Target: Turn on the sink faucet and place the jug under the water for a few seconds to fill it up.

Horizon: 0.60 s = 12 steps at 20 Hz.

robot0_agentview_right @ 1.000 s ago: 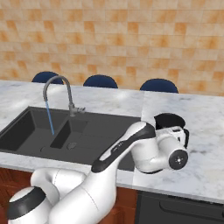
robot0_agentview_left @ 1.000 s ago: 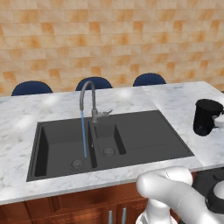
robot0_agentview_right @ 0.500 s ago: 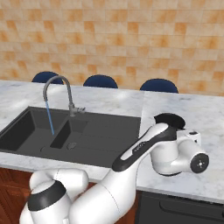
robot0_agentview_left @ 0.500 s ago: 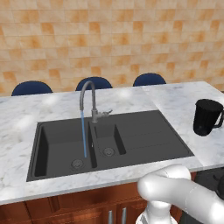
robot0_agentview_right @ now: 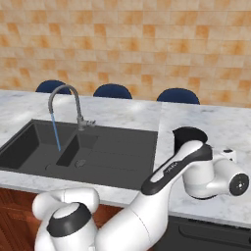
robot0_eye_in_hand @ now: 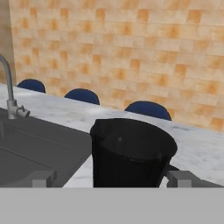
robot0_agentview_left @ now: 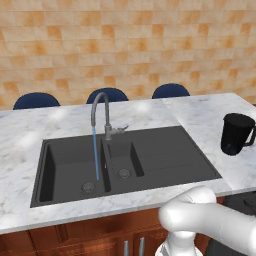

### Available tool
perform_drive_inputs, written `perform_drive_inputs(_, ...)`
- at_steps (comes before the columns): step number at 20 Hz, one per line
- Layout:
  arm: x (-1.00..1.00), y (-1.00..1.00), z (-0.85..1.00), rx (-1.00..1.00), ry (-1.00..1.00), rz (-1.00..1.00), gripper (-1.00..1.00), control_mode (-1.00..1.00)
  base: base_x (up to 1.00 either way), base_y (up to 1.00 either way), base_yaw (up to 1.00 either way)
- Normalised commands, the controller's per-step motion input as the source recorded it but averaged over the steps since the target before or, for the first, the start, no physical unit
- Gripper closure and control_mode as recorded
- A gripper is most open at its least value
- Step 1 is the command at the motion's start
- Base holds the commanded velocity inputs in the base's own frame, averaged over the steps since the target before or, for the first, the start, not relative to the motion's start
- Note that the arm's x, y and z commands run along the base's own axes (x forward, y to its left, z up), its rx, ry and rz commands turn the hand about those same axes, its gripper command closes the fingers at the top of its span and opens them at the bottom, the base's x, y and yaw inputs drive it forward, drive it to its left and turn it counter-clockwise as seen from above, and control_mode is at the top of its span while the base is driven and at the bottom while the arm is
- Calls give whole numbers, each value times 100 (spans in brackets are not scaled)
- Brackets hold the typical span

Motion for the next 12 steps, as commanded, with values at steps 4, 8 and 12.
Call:
perform_drive_inputs(4,18,0,-22,0,0,0,-100,-100,0,0,0)
perform_drive_inputs(8,19,-1,-24,0,0,0,-100,-100,0,0,0)
perform_drive_inputs(12,16,-14,-16,0,0,1,-100,-100,0,0,0)
